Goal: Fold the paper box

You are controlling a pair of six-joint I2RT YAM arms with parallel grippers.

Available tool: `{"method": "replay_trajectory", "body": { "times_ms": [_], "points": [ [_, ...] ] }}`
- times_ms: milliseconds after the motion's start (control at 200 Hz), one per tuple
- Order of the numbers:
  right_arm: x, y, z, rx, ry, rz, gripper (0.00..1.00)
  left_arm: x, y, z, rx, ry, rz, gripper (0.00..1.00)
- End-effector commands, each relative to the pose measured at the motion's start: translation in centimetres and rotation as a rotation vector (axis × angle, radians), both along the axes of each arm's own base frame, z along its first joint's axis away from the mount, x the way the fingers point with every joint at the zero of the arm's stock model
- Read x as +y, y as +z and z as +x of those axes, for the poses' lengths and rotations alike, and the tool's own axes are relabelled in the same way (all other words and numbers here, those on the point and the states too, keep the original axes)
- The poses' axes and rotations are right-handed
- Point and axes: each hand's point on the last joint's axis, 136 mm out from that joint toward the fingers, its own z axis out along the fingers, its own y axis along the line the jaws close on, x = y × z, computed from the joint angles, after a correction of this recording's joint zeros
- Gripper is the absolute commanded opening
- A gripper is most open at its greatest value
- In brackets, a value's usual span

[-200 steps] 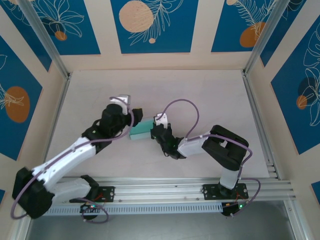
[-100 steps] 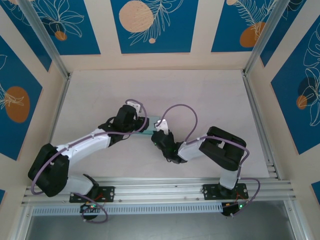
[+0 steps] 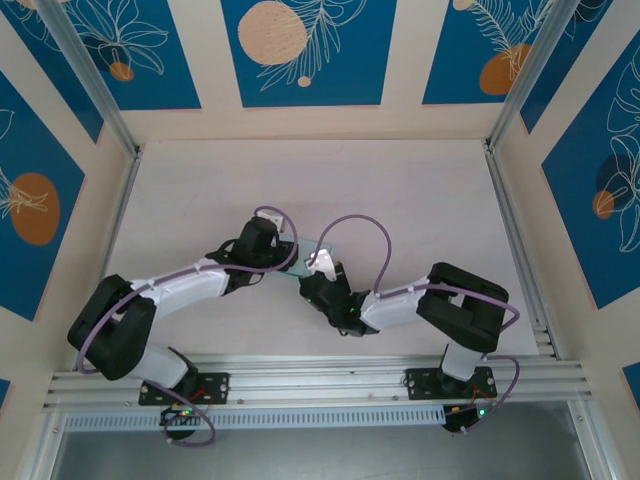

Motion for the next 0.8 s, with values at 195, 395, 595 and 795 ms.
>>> {"method": "replay_trajectory", "body": {
  "times_ms": [195,395,595,795],
  "points": [
    [-1.3,2.7,-2.4,0.037,0.026,-0.016,1.00,-0.1,-2.4,-0.2,0.038,0.016,0.013,0.45],
    [-0.8,4.7,-4.6,0.070,0.087,-0.012,1.00,-0.3,-3.0,0.0,0.047,0.018,0.006,0.45],
    [-0.9,7.3,-6.1,0.102,0.112,0.044,1.00,-0.2,-3.8,-0.1,0.057,0.028,0.003,0.45],
    [-3.3,8.2,-4.7,0.252,-0.012,0.142,0.89,0.1,-4.7,-0.4,0.065,0.047,0.002,0.45]
  ]
}}
